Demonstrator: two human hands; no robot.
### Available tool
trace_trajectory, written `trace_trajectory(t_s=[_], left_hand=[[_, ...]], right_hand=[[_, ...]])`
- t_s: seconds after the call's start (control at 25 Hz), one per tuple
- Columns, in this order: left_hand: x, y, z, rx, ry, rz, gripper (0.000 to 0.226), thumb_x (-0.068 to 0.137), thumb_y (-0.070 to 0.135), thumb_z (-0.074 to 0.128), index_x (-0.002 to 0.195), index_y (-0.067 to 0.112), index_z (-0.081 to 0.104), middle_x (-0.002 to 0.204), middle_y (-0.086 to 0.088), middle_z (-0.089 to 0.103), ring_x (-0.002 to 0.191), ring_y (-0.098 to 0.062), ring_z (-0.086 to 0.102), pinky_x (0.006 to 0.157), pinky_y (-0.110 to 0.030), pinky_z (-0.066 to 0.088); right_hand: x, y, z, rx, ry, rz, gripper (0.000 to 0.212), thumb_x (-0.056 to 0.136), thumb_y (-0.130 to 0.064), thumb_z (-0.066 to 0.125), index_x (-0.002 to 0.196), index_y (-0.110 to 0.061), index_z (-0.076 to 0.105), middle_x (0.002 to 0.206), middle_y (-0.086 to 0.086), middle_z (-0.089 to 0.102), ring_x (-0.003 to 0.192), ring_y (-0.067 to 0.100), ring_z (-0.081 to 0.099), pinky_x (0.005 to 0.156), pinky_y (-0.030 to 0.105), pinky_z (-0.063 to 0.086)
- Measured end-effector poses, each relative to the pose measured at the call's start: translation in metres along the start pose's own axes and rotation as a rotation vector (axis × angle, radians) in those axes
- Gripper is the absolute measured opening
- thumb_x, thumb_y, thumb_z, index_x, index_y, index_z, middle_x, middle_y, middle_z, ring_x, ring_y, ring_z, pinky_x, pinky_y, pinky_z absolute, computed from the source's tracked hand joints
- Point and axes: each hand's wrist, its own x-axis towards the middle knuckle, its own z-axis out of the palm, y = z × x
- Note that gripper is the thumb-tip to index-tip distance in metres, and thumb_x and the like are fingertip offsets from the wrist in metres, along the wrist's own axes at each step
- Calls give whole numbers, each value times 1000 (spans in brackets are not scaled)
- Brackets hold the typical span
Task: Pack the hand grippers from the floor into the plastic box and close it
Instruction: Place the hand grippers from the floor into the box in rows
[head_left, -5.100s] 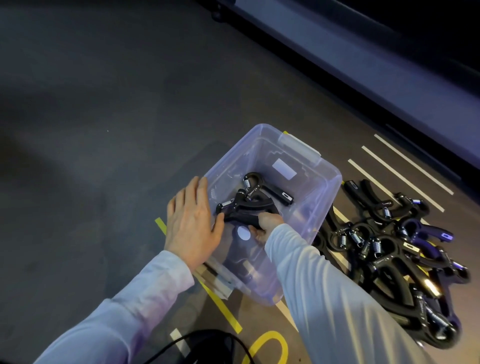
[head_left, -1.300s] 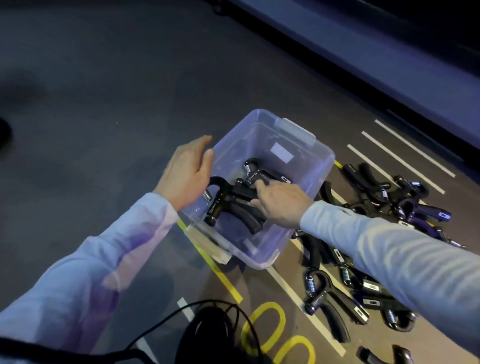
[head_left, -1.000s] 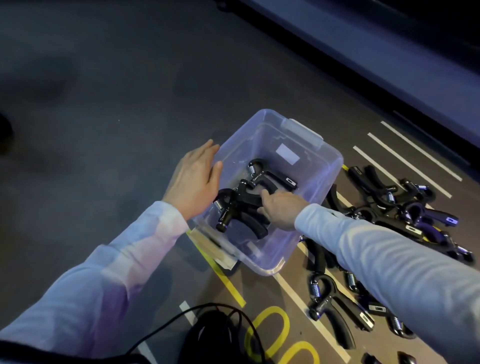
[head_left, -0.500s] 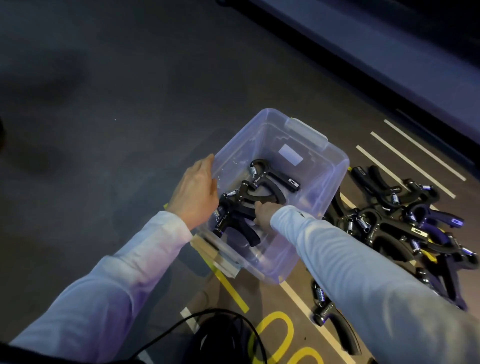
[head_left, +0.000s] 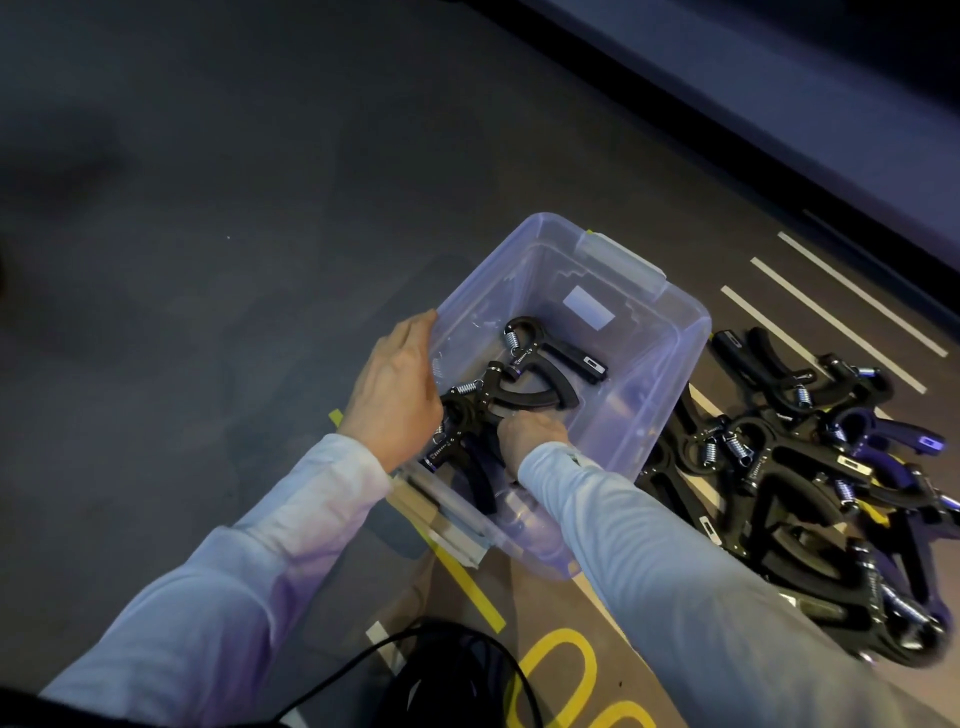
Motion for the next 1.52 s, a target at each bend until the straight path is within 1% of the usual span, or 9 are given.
trace_trajectory(t_s=[0.44,0.52,0.64,0.8,0.92,1.04,1.2,1.36,1.52], left_hand=[[0,-1,-1,9,43,5,60,82,-8,43,140,5,32,142,-12,41,125,-32,43,99,-37,36],[4,-2,-1,48,19,-33,57,85,-2,47,140,4,33,136,-17,47,121,-36,47,95,-39,38],[13,-5,-4,146,-33,-122,45,87,8,49,131,8,41,112,-24,60,101,-44,55,77,-43,45],[16,-10,-5,128,-21,-134,41,83,-2,46,121,13,48,100,-22,63,90,-44,57,67,-38,41],[21,-14,-6,115,-15,-101,42,84,-2,47,122,16,50,103,-20,64,93,-44,57,68,-37,39],[33,-18,-5,79,-51,-37,37,86,4,49,121,17,52,106,-17,65,97,-42,57,74,-38,43],[51,-20,1,23,-93,69,32,88,10,51,118,20,55,103,-11,67,95,-36,60,69,-28,39],[54,-24,5,16,-77,79,32,90,12,51,121,21,54,104,-12,67,95,-36,61,71,-31,44],[39,-22,0,38,0,103,41,90,14,53,130,16,48,121,-11,61,109,-33,56,87,-36,43]], right_hand=[[5,1,4,103,-41,24,35,94,-5,45,128,-2,53,132,15,56,125,29,52,99,34,44],[4,3,2,102,-80,10,35,92,-7,50,126,-2,55,131,15,57,123,28,54,98,34,45],[-3,9,-9,103,-71,-51,34,88,-10,57,121,-4,59,125,16,61,118,30,57,94,33,47],[-20,15,-21,151,26,-88,40,83,-12,61,123,-12,59,121,15,61,115,33,57,91,35,49],[-30,18,-24,129,102,-128,44,81,-14,62,125,-15,56,118,14,61,113,33,58,88,34,49],[-40,12,-25,34,179,-193,34,90,-8,48,124,-7,51,121,16,57,115,34,54,92,36,45],[-46,-2,-25,-78,272,-238,29,94,-1,37,122,-3,46,121,13,59,113,31,58,87,36,46],[-43,-10,-23,-56,238,-241,29,93,-3,42,122,0,40,118,14,60,111,30,60,83,36,50],[-40,-8,-18,-15,166,-182,37,89,1,49,124,-4,38,118,13,62,110,32,61,84,37,50]])
